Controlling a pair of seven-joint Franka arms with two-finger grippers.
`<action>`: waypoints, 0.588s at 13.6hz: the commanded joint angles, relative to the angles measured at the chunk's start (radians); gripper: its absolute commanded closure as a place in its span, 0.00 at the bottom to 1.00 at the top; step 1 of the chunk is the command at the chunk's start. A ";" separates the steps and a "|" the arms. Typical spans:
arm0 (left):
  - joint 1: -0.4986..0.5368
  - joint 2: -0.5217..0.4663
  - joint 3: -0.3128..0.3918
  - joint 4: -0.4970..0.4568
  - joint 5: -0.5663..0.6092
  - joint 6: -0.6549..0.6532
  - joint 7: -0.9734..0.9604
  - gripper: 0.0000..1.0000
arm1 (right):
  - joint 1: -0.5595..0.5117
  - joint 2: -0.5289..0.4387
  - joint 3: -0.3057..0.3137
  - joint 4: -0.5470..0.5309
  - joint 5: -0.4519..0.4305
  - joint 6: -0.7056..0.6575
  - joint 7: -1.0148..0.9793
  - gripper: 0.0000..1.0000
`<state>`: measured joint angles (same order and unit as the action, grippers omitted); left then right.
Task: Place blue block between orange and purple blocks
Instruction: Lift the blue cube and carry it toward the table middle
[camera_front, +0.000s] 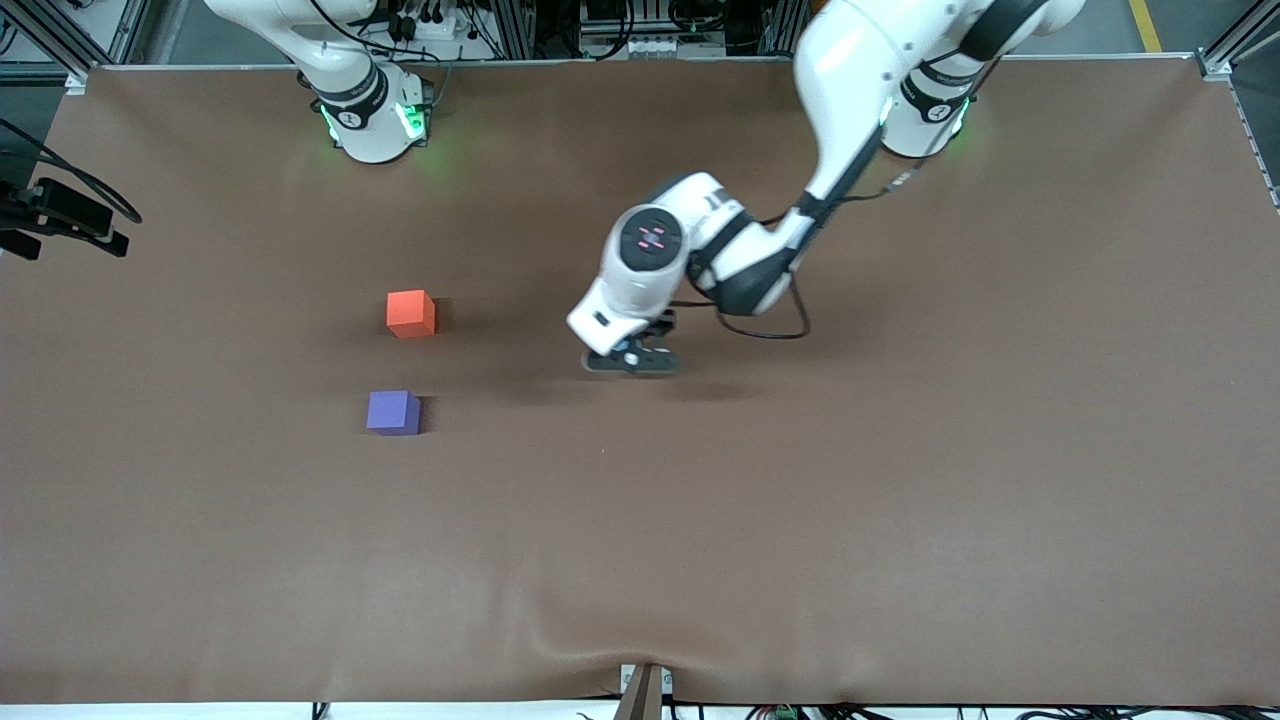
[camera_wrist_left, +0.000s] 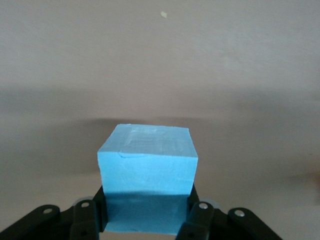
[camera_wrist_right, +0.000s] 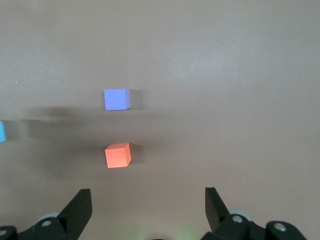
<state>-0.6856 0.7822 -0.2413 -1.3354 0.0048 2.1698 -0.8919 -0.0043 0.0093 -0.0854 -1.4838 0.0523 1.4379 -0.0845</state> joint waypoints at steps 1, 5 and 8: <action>-0.132 0.178 0.088 0.221 -0.020 -0.016 -0.047 1.00 | 0.001 0.003 0.000 0.007 0.011 -0.008 0.002 0.00; -0.183 0.230 0.117 0.259 -0.020 0.085 -0.050 1.00 | 0.024 0.034 0.000 0.013 0.021 0.054 0.015 0.00; -0.186 0.215 0.120 0.246 -0.014 0.090 -0.070 0.00 | 0.061 0.053 0.000 0.011 0.026 0.058 0.017 0.00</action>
<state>-0.8630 1.0034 -0.1368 -1.1113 0.0048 2.2706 -0.9439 0.0321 0.0422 -0.0821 -1.4845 0.0629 1.4931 -0.0839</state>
